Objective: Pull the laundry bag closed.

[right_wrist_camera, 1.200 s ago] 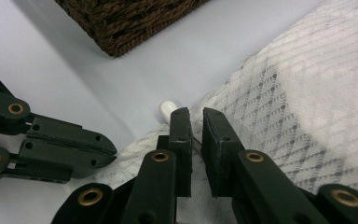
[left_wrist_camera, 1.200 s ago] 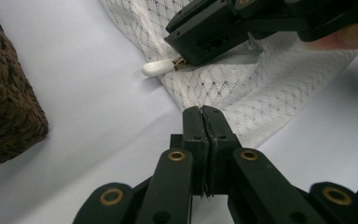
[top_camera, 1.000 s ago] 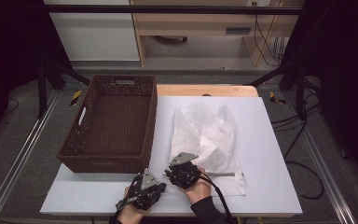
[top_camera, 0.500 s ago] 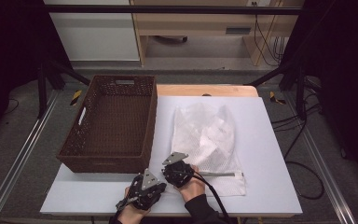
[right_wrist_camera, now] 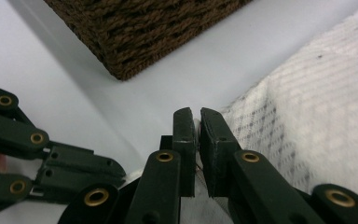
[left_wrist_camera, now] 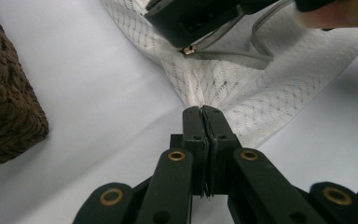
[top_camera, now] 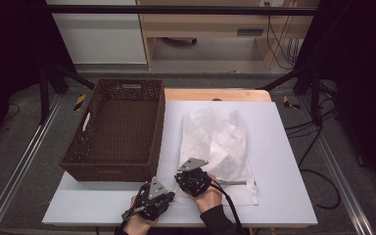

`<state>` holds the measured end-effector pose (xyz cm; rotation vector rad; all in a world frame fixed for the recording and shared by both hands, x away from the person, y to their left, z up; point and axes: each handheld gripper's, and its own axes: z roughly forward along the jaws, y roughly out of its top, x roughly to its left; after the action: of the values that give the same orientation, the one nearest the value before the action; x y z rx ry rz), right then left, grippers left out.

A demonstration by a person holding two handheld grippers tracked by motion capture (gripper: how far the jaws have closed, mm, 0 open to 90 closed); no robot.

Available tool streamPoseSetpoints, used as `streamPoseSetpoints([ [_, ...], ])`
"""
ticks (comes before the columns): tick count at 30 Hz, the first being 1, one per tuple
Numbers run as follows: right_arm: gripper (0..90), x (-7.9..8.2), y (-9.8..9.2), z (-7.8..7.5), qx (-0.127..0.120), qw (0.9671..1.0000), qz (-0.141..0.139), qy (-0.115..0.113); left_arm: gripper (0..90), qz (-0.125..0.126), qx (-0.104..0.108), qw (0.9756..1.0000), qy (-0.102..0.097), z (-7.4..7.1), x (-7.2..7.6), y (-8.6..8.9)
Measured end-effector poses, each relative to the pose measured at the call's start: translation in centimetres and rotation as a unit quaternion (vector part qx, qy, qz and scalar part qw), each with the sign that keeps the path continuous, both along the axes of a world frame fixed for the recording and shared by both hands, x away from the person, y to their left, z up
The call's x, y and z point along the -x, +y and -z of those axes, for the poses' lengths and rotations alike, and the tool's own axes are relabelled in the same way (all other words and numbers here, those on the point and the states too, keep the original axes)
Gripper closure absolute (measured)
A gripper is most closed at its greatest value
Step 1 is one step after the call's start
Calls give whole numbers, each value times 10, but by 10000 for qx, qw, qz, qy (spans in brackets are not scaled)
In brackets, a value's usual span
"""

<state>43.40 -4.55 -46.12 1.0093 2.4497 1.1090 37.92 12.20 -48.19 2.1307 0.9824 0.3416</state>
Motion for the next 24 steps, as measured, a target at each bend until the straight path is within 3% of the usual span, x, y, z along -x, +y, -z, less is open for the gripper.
streamPoseSetpoints([
  [7,858,5,-11,1,-196,9998,22,39,841,40,89,9999,38,0,-1,0],
  [9,861,5,-14,0,-240,9997,-7,-40,721,45,123,9999,35,0,-3,-2],
  [14,861,3,-13,-6,-484,9987,-87,-119,595,141,261,9995,77,-1,-15,-9],
  [16,861,4,-12,-8,-570,9981,-124,-211,617,101,318,9994,126,1,-19,-8],
  [19,860,4,-10,-7,-601,9976,-185,-302,720,43,474,9986,241,1,-21,-3],
  [22,855,5,-10,-4,-556,9980,-151,-256,833,40,434,9988,226,-1,-19,-2],
  [24,845,6,-11,-3,-535,9981,-168,-243,862,36,299,9994,153,-3,-16,-3],
])
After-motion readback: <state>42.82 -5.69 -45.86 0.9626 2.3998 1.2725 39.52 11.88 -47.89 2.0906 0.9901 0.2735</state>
